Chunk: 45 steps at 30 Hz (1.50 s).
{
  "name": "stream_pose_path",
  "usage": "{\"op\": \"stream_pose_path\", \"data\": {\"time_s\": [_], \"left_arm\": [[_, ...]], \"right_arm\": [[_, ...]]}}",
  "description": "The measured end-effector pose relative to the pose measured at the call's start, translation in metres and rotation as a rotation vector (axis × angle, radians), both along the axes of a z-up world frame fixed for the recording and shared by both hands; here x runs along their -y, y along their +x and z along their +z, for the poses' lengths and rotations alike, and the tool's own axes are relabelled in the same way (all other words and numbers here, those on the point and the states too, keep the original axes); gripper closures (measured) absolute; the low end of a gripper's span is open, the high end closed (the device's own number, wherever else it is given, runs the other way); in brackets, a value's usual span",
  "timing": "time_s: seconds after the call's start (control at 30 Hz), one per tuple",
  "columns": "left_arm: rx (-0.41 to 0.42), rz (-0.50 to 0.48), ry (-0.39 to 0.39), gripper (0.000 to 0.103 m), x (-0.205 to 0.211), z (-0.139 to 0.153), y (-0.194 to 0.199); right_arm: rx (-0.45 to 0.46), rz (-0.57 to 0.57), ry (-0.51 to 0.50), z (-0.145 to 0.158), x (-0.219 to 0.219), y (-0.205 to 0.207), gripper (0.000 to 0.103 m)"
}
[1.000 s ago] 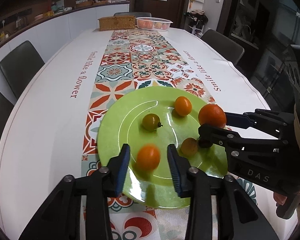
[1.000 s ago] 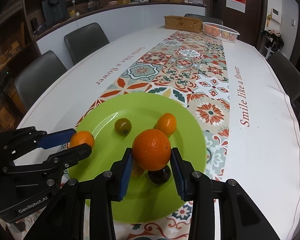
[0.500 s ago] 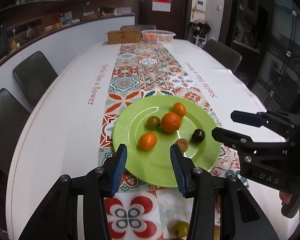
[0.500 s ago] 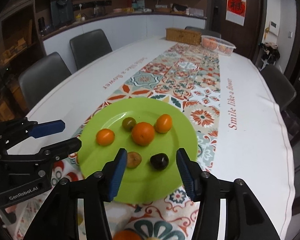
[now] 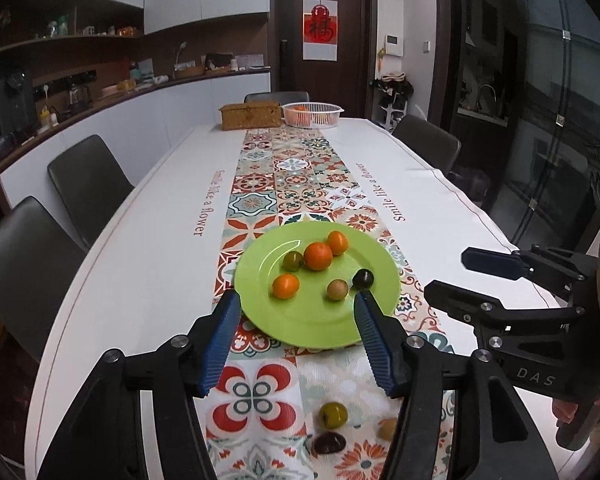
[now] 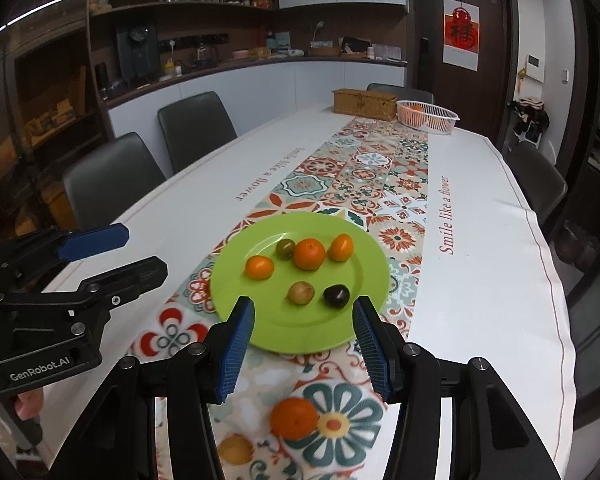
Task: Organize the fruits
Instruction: 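Move both open grippers back toward the fruits left on the runner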
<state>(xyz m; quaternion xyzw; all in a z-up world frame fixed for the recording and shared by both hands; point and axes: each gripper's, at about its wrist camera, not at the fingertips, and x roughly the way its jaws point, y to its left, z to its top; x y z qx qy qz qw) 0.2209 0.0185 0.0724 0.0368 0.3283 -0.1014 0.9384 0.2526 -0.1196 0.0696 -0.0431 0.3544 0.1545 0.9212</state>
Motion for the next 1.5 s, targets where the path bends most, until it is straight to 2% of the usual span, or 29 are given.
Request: {"op": "stream_pose_path", "data": {"time_s": [0.1,0.4,0.8,1.2,1.5], "left_arm": [[0.009,0.004,0.011,0.039,-0.002,0.001,-0.013],[0.001,0.005,0.023,0.032,-0.012,-0.008,-0.047],[-0.006,-0.011,0.024,0.03,-0.018,-0.031,-0.078],[-0.063,-0.095,0.074,0.03,-0.013,-0.064,-0.09],[-0.093,-0.174,0.09,0.03,-0.011,-0.089,-0.079]], "right_arm": [[0.013,-0.015,-0.004,0.002,0.001,-0.013,0.042],[0.003,-0.019,0.025,-0.005,-0.002,-0.046,0.042],[-0.04,0.028,-0.011,-0.028,-0.016,-0.073,0.042],[-0.085,0.07,-0.056,-0.054,-0.022,-0.084,0.042],[-0.126,0.124,-0.113,-0.077,-0.031,-0.081,0.042]]}}
